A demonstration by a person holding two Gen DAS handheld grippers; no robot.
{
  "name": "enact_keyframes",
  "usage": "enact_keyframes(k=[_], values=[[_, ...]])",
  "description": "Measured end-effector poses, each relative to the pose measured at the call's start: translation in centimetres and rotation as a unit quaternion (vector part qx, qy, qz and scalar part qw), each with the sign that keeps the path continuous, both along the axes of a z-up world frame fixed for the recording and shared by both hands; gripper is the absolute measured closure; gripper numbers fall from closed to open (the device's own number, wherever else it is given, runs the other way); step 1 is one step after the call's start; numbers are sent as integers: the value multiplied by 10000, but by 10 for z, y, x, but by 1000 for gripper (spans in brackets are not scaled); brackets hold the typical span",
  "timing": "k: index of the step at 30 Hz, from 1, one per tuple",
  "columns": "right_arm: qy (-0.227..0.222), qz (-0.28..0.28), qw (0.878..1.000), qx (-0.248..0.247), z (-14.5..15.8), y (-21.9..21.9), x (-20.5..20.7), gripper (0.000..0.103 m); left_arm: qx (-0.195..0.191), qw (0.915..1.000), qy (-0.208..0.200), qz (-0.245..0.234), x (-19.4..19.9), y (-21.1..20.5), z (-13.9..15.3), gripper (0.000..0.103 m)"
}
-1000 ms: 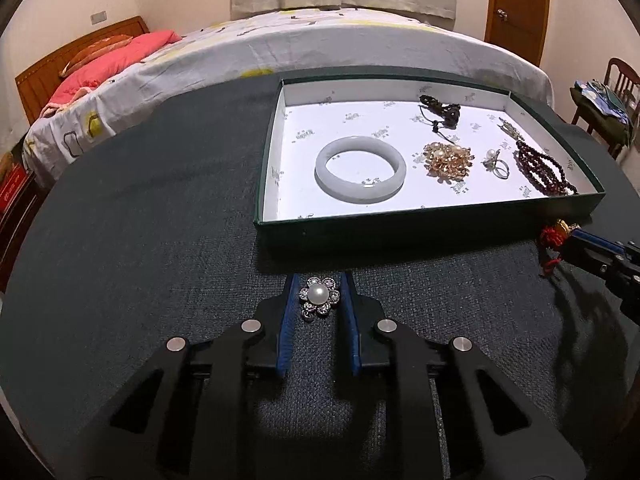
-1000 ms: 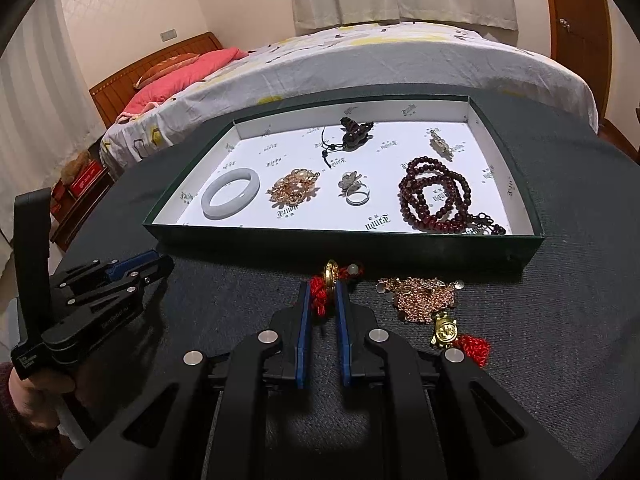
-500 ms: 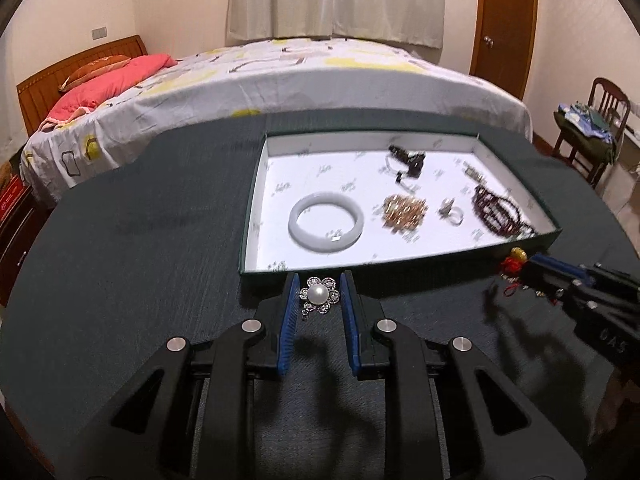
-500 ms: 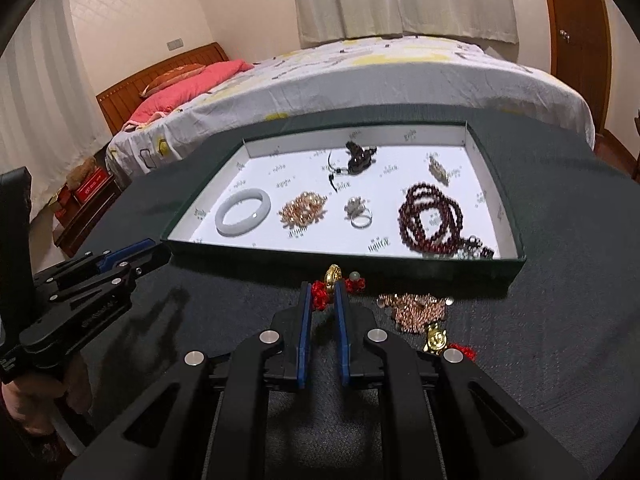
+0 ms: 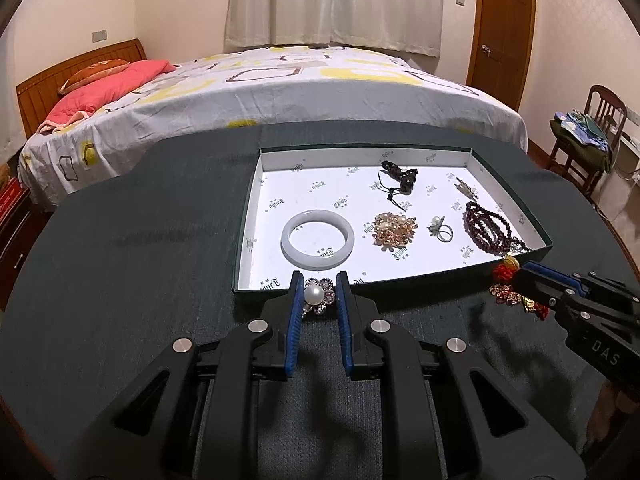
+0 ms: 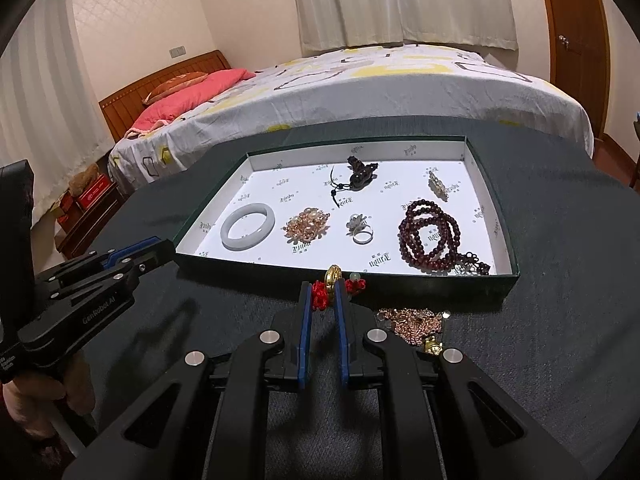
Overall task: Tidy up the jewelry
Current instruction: 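Carry pearl brooch and red charm into the white box and open both grippers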
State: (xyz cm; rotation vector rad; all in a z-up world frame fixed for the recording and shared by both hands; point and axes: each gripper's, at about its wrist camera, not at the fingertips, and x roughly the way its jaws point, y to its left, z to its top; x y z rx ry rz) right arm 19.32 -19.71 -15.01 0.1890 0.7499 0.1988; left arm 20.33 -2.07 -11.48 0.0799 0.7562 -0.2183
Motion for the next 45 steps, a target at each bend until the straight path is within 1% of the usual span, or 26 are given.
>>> enact_keyframes(k=[8, 15, 21, 25, 28, 31, 36, 40, 43, 45], values=[[-73, 3, 10000, 30, 4, 0, 0, 91, -24, 10000, -49, 9, -1, 2, 2, 87], [-296, 16, 9996, 18, 20, -1, 7, 91, -60, 9997, -223, -10, 6, -1, 16, 87], [-648, -35, 9979, -81, 41, -4, 35, 91, -117, 9987, -505, -16, 32, -9, 33, 87], [-798, -76, 9967, -154, 44, -5, 61, 92, -219, 9980, -592, 34, 66, -19, 39, 87], [-860, -124, 9960, -216, 41, -7, 78, 91, -188, 9977, -655, 69, 87, -28, 37, 87], [-828, -209, 9959, -301, 30, -11, 95, 91, -164, 9983, -539, 114, 112, -37, 26, 87], [-441, -332, 9975, -440, 1, -18, 126, 91, -42, 9996, -232, 121, 138, -49, 2, 87], [-80, -336, 9985, -413, -18, -21, 140, 91, 56, 9997, 112, 187, 154, -53, -21, 87], [50, -300, 9986, -441, -24, -20, 142, 91, 21, 9991, 312, 275, 161, -50, -29, 87], [108, -293, 9985, -440, -26, -20, 143, 91, 34, 9989, 376, 288, 164, -51, -33, 87]])
